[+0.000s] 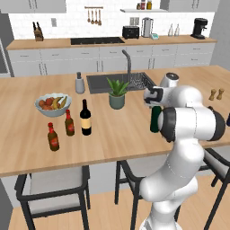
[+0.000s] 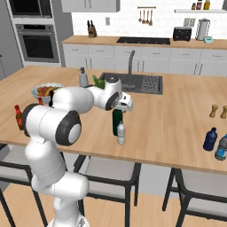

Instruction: Move the plastic bottles in the middle to the plastics group, and the glass bottles in the middle to the glass group.

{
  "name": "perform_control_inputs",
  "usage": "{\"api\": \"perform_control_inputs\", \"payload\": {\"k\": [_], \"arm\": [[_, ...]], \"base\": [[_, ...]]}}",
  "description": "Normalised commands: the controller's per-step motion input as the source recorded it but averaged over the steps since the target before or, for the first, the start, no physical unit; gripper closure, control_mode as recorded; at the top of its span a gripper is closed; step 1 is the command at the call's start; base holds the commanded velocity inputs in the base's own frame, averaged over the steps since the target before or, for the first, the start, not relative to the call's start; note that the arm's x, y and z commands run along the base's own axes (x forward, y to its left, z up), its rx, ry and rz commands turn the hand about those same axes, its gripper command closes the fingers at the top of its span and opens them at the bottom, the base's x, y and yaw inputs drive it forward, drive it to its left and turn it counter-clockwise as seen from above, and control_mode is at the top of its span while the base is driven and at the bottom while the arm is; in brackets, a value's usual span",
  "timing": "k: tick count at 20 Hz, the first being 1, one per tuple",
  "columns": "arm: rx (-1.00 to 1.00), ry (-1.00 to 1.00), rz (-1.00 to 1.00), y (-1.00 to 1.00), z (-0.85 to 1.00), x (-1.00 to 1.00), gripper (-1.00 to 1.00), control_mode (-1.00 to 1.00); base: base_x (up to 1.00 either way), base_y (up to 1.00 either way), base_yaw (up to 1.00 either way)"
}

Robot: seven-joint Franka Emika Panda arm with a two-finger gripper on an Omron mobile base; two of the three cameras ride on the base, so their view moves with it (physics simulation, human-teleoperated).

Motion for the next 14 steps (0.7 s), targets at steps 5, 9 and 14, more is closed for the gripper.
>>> {"api": "perform_control_inputs", "payload": {"k": [5,9,14], "arm": [[0.0,0.0,0.0,0.0,-0.14,0.03,-1.0,-1.0],[-0.02,-0.01,0.0,0.0,0.0,0.0,-1.0,-1.0],[-0.04,-0.09,0.0,-0.03,-0.01,0.0,-1.0,-1.0]], "base": [[0.0,0.0,0.0],[0.0,0.0,0.0],[0.0,0.0,0.0]]}}
